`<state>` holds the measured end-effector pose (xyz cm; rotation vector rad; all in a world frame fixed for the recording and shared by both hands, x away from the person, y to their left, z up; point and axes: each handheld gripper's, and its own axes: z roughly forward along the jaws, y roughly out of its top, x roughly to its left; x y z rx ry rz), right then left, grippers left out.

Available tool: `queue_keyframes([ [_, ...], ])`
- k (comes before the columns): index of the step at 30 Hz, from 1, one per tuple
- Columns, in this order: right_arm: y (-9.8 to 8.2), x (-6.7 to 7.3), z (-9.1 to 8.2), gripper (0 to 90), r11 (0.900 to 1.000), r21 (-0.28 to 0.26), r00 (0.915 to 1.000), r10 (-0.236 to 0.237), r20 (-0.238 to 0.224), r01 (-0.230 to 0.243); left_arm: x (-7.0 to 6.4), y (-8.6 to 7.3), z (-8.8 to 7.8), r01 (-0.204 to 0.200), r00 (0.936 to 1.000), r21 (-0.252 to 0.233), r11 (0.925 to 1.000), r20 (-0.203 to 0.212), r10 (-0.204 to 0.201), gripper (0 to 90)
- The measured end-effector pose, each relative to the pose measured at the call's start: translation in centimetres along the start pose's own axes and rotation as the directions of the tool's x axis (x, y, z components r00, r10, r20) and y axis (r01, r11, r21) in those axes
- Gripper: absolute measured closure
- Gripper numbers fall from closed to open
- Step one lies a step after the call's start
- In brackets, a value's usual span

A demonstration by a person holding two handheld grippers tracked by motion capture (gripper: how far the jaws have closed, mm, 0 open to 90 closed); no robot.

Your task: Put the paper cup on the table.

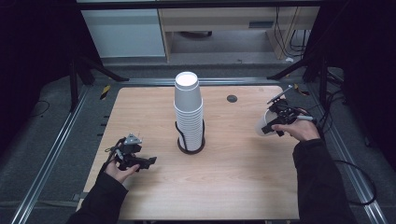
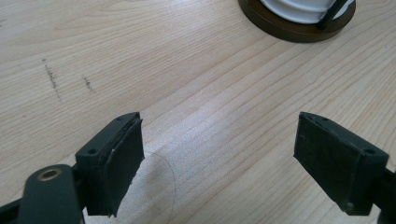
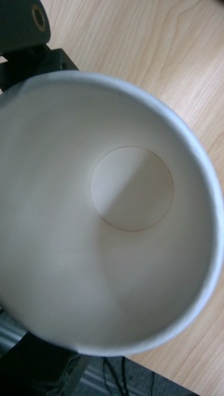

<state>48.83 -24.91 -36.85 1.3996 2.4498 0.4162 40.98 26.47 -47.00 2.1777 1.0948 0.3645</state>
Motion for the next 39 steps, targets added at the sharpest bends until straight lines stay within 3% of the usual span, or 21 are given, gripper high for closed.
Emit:
queue_keyframes([
  [3, 0.0, -0.2, 0.4, 6.9, 0.999, 0.035, 0.9997, -0.019, 0.017, 0.018, 0.0, -0.1, 0.1, -0.005, 1.0000, 0.009, 0.9999, 0.002, 0.005, 15.1],
  [6, 0.1, -0.4, 0.5, 6.9, 0.999, 0.054, 0.9994, -0.003, 0.035, 0.001, 0.0, -0.1, 0.1, -0.010, 0.9999, 0.011, 0.9999, 0.000, 0.010, 15.0],
  [12, 0.3, -0.5, 1.2, 6.9, 0.995, 0.098, 0.9983, -0.013, 0.057, 0.008, 0.0, -0.2, 0.1, -0.004, 1.0000, 0.008, 1.0000, 0.000, 0.004, 15.0],
  [21, 0.3, -0.4, 2.7, 6.9, 0.986, 0.159, 0.9975, -0.053, 0.046, 0.045, 0.2, -0.2, 0.1, -0.001, 1.0000, 0.011, 0.9999, 0.001, 0.001, 14.9],
  [39, -0.1, -0.5, 5.1, 6.8, 0.957, 0.274, 0.9945, -0.102, 0.023, 0.092, 0.3, -0.2, 0.1, 0.000, 1.0000, 0.014, 0.9999, 0.004, 0.000, 15.0],
])
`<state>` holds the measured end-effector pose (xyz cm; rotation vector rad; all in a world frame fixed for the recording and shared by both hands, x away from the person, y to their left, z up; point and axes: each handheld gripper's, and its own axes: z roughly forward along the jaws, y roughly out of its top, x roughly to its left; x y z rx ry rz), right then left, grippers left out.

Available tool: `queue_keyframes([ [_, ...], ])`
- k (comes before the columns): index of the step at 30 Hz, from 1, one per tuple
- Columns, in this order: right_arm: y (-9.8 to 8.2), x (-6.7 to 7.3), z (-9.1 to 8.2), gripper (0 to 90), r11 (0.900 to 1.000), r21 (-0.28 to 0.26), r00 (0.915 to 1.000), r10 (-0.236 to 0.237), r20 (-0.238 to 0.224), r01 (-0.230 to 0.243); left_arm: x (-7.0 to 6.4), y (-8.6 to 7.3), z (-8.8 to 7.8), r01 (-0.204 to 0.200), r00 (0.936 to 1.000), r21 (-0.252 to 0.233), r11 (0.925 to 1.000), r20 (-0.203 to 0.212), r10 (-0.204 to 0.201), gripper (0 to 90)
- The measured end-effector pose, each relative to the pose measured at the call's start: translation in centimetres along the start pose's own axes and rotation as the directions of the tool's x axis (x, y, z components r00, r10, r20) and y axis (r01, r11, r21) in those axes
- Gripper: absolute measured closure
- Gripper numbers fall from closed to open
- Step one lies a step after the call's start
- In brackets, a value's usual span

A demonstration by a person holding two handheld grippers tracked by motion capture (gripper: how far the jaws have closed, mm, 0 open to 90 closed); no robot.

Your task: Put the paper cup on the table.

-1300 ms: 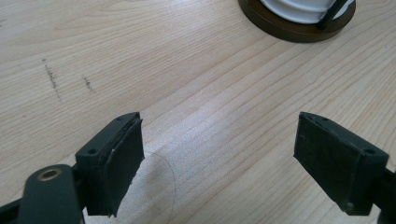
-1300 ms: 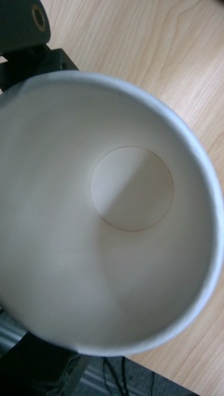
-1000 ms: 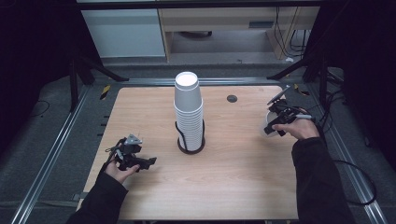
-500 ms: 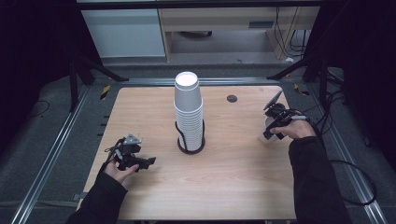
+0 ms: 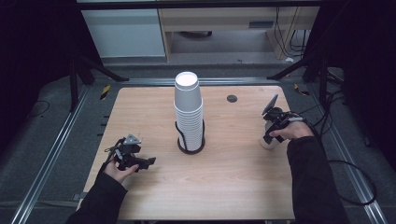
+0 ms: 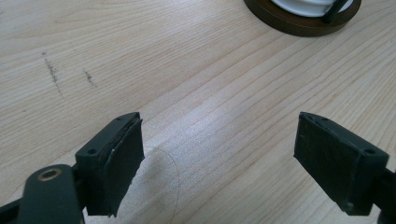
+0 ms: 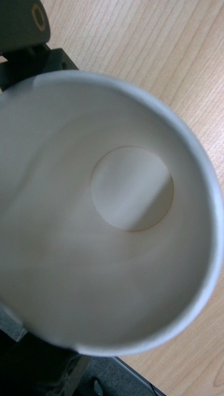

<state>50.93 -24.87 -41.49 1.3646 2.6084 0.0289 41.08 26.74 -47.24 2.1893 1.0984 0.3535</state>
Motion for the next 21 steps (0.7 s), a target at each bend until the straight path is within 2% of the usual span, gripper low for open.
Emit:
queue_keyframes([
  [6, -0.03, 0.01, 0.32, 6.6, 1.000, 0.015, 0.9999, -0.016, -0.001, 0.016, 0.00, -0.02, 0.04, 0.000, 1.0000, 0.002, 1.0000, 0.001, 0.000, 14.9],
  [15, -0.02, 0.09, 0.64, 6.2, 1.000, 0.027, 0.9999, -0.014, -0.008, 0.014, 0.02, -0.03, 0.04, -0.004, 1.0000, 0.006, 1.0000, 0.003, 0.004, 15.0],
  [21, -0.10, 0.20, 0.83, 5.1, 0.998, -0.001, 0.9982, -0.059, -0.007, 0.059, -0.04, -0.03, 0.08, -0.003, 1.0000, 0.004, 1.0000, 0.004, 0.003, 14.9],
])
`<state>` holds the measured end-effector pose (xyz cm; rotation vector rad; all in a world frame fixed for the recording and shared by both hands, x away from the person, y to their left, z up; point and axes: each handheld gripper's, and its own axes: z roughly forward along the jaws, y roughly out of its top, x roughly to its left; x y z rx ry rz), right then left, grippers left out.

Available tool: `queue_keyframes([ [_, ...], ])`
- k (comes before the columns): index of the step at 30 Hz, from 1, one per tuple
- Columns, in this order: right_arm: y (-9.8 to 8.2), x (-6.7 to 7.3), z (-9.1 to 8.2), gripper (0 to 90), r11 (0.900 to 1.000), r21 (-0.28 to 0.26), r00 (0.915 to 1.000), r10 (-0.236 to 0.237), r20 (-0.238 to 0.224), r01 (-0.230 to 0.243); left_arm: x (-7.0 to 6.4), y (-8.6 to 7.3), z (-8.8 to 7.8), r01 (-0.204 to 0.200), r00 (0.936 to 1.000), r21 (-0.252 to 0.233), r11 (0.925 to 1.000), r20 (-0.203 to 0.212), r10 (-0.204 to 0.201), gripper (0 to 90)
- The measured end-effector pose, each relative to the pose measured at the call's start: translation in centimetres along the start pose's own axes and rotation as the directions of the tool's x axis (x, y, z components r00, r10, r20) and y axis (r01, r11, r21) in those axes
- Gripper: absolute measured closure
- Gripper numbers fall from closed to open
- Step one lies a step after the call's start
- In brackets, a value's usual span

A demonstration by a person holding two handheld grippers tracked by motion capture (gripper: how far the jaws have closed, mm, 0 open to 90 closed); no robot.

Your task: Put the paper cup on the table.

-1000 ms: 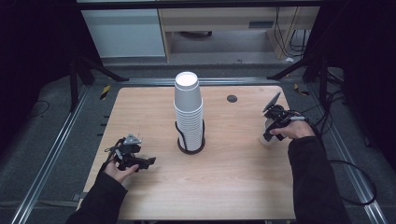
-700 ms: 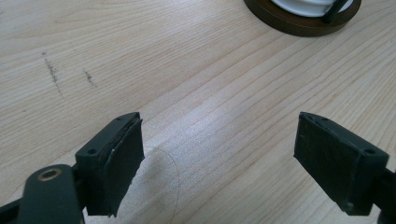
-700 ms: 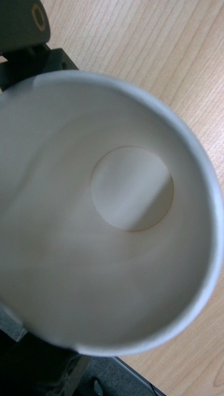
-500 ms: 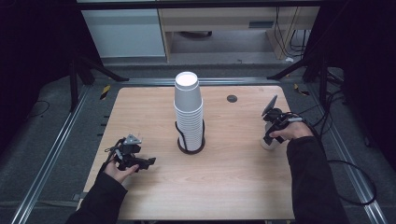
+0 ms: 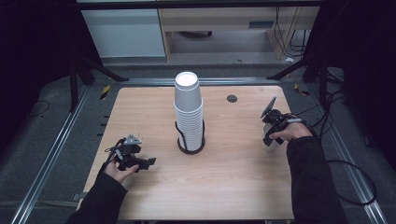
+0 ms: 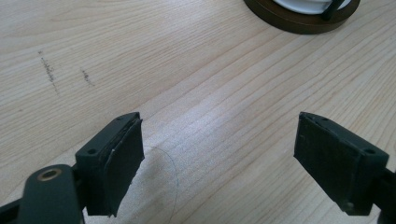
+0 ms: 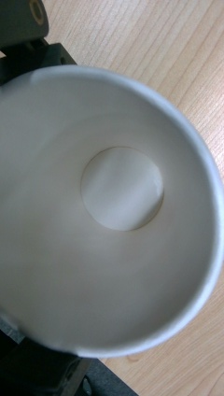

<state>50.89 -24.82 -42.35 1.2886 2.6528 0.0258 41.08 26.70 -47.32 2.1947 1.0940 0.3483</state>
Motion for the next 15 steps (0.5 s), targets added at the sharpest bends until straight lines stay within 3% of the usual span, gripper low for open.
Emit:
queue_keyframes([
  [4, -0.01, 0.01, -0.02, 4.7, 1.000, -0.013, 0.9999, 0.000, -0.010, 0.000, 0.03, -0.01, 0.02, 0.001, 1.0000, 0.001, 1.0000, 0.000, -0.001, 14.9],
  [5, -0.09, -0.14, 0.04, 4.5, 0.999, -0.026, 0.9997, -0.021, -0.010, 0.021, 0.04, -0.02, 0.03, 0.000, 1.0000, 0.003, 1.0000, 0.000, 0.000, 14.9],
  [6, -0.05, -0.01, -0.07, 3.7, 1.000, -0.020, 0.9996, 0.011, -0.025, -0.012, 0.04, -0.02, 0.03, -0.001, 1.0000, 0.003, 1.0000, 0.000, 0.001, 15.0],
  [15, -0.01, -0.11, -0.63, 1.8, 0.998, -0.063, 0.9994, 0.022, -0.027, -0.023, 0.00, -0.02, 0.06, -0.004, 1.0000, 0.005, 1.0000, 0.004, 0.004, 14.9],
])
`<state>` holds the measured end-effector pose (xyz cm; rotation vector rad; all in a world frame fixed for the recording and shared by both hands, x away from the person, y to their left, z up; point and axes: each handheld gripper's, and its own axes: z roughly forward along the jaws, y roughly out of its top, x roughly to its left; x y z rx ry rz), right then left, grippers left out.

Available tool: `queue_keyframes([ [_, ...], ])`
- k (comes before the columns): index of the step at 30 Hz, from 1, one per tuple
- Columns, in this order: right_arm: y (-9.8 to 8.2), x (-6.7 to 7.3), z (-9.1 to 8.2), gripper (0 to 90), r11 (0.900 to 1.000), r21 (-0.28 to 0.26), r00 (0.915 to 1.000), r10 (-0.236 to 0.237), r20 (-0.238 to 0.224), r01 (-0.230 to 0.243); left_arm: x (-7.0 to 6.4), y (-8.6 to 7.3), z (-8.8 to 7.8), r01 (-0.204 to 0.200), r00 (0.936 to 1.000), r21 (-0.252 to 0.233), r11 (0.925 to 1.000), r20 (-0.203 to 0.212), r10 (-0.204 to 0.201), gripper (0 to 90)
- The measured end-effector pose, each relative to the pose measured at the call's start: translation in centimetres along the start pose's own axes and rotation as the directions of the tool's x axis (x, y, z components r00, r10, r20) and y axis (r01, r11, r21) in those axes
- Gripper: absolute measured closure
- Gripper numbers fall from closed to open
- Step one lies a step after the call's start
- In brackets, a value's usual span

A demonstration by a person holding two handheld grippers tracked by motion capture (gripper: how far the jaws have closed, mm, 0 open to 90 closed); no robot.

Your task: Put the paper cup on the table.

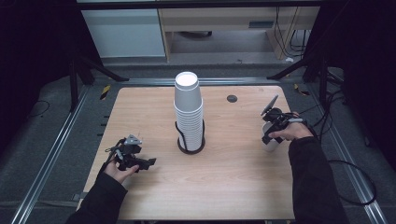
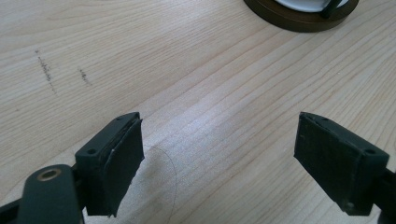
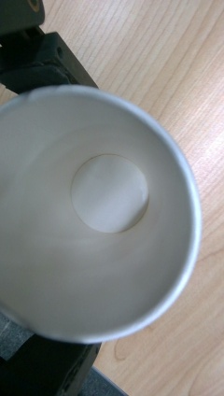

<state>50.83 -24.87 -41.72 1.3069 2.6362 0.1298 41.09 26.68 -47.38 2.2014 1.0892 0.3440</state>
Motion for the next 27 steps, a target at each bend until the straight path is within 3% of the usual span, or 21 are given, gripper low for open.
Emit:
queue_keyframes([
  [17, -0.1, -0.1, -2.4, 1.1, 0.993, -0.116, 0.9993, 0.028, 0.022, -0.026, 0.0, 0.0, 0.0, -0.004, 1.0000, 0.004, 1.0000, 0.003, 0.004, 14.8],
  [22, -0.4, 0.1, -3.8, 1.5, 0.983, -0.181, 0.9988, 0.037, 0.033, -0.031, 0.0, 0.0, 0.0, -0.002, 1.0000, 0.000, 1.0000, 0.001, 0.002, 14.8],
  [27, -1.5, 0.2, -5.6, 2.1, 0.961, -0.274, 0.9979, 0.049, 0.043, -0.035, 0.0, 0.0, 0.0, 0.000, 1.0000, -0.003, 1.0000, -0.003, 0.000, 14.7],
])
